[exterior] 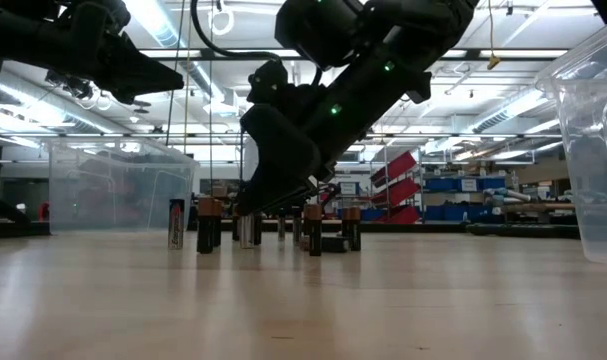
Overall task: Sort batteries
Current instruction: Put the black and silver battery into the bottom transparent bin
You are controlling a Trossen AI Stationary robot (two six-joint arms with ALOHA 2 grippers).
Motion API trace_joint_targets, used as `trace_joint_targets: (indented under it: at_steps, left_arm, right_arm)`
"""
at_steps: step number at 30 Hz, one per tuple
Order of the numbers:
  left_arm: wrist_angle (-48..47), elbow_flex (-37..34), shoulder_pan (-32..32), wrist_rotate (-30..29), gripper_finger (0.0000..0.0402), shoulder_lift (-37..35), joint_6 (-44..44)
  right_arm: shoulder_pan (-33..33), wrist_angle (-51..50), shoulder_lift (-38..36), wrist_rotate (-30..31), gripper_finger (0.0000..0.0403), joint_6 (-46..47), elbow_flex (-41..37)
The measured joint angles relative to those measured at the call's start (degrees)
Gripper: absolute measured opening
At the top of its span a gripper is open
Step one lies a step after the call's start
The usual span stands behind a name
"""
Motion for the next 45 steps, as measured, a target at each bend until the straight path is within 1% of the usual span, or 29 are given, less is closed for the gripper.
trace_joint_targets:
  at_steps: [5,10,16,24,30,33,38,41,45]
  left_arm:
    - [0.0,0.0,0.0,0.0,0.0106,0.0,0.0]
    - [0.0,0.0,0.0,0.0,0.0106,0.0,0.0]
    - [0.0,0.0,0.0,0.0,0.0106,0.0,0.0]
    - [0.0,0.0,0.0,0.0,0.0106,0.0,0.0]
    - [0.0,0.0,0.0,0.0,0.0106,0.0,0.0]
    - [0.0,0.0,0.0,0.0,0.0106,0.0,0.0]
    - [0.0,0.0,0.0,0.0,0.0106,0.0,0.0]
    - [0.0,0.0,0.0,0.0,0.0106,0.0,-0.1]
    - [0.0,0.0,0.0,0.0,0.0106,0.0,-0.2]
  right_arm:
    - [-0.6,0.0,0.0,-0.1,0.0103,0.6,0.0]
    - [-1.0,0.0,0.0,-0.1,0.0103,0.5,0.0]
    - [-0.9,-0.4,0.0,-0.4,0.0082,0.4,0.0]
    - [-0.9,-0.4,0.0,-1.5,0.0038,0.0,0.1]
    - [-0.7,-0.7,-0.5,-2.2,0.0034,-1.0,0.1]
    - [-0.1,-1.4,-2.7,-3.1,0.0034,-1.5,0.0]
    - [1.9,-3.5,-10.0,-5.5,0.0034,-2.8,0.0]
    - [4.5,-7.4,-15.9,-6.8,0.0034,-3.1,0.0]
    - [9.1,-15.3,-23.4,-5.7,0.0034,-1.3,0.1]
